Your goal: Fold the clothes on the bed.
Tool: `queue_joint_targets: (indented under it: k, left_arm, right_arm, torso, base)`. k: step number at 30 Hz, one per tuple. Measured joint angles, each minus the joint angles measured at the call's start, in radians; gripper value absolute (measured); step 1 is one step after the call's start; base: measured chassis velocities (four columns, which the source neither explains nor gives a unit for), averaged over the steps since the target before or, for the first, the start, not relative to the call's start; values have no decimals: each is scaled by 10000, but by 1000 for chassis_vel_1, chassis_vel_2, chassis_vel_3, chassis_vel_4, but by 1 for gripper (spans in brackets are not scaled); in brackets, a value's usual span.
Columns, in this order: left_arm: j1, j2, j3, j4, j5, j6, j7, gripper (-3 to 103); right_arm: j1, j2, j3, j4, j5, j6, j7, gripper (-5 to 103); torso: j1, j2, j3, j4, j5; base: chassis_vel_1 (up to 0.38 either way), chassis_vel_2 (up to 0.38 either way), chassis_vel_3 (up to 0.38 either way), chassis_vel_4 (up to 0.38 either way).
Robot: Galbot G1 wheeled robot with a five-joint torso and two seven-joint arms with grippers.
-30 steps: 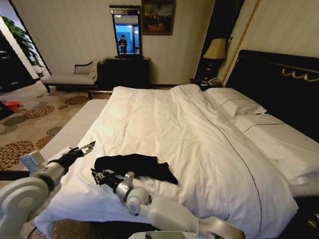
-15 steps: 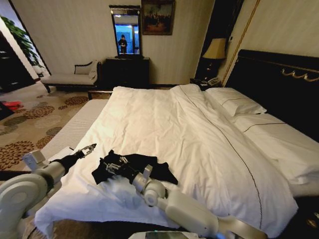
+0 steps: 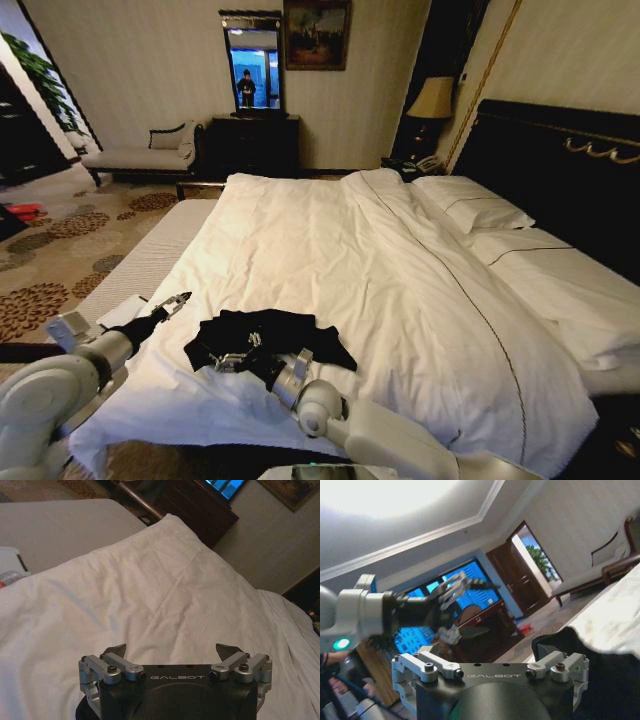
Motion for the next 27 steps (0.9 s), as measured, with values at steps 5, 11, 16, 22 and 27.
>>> queue_joint_targets:
  k: [5, 11, 16, 22, 27]
  left_arm:
    - [-197, -477, 81, -99, -4, 22, -92, 100]
    - [-318, -444, 95, -296, 26, 78, 332, 100]
    - [-364, -261, 41, -259, 35, 61, 294, 100]
    - [-194, -44, 312, -256, 157, 81, 241, 100]
    - [-246, 31, 472, -394, -10, 57, 229, 100]
  right_arm:
    - [-351, 0, -87, 17, -807, -106, -177, 100]
    - [-227, -205, 173, 85, -1911, -291, -174, 100]
    - [497, -1042, 256, -111, -3837, -250, -1672, 100]
    - [928, -1894, 517, -133, -4027, -1081, -2094, 100]
    - [870, -2274, 676, 246, -2810, -1951, -147, 100]
  torso:
    - [-1, 0, 0, 1, -1]
    - [0, -1, 1, 0, 0]
    - [0, -1, 1, 5, -2]
    - [1, -1, 2, 0, 0]
    - [0, -1, 1, 2, 1]
  base:
    - [0, 0, 0, 0]
    - [0, 0, 0, 0]
    - [0, 0, 0, 0]
    - [0, 0, 0, 0]
    - [0, 0, 0, 0]
